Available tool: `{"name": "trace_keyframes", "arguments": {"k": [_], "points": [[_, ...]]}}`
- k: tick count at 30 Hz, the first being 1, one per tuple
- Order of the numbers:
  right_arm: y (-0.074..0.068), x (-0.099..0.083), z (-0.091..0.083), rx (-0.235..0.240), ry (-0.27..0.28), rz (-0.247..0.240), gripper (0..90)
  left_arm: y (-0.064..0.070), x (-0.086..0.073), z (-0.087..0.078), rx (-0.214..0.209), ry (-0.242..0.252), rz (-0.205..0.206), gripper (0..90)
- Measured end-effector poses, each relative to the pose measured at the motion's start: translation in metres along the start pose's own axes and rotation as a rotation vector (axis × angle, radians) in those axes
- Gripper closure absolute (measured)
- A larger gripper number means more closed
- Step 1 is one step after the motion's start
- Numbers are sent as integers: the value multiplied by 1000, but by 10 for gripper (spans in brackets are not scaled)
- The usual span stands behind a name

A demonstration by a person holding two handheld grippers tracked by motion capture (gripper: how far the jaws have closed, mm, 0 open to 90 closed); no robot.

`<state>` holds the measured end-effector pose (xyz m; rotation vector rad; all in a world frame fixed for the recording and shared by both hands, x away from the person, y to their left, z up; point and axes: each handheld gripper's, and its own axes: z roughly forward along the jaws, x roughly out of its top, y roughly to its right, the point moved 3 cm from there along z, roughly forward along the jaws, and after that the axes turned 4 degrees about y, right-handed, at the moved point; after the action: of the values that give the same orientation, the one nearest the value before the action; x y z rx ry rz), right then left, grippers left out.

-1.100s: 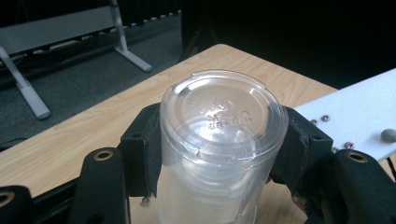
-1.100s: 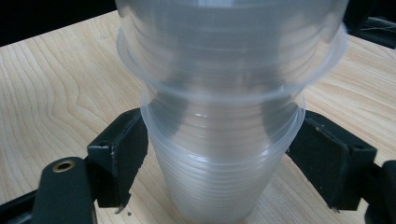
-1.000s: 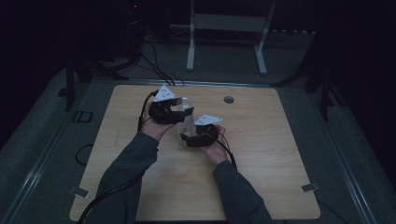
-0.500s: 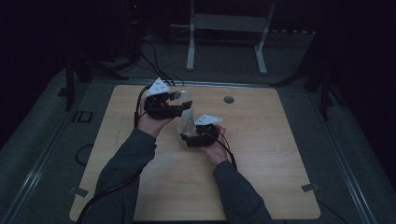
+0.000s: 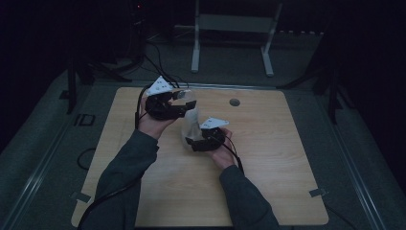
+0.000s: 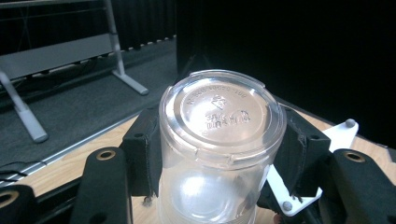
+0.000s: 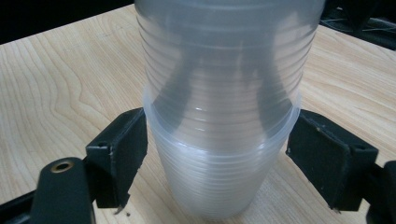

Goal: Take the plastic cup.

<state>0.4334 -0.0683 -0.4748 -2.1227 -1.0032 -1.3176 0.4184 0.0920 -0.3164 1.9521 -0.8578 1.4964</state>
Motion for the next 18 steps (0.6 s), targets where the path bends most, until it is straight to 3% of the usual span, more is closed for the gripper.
{"name": "trace_keyframes", "arguments": {"k": [18], "points": [[-3, 2, -25, -18, 24, -28, 185, 10, 9, -18, -23, 8, 40, 407]]}}
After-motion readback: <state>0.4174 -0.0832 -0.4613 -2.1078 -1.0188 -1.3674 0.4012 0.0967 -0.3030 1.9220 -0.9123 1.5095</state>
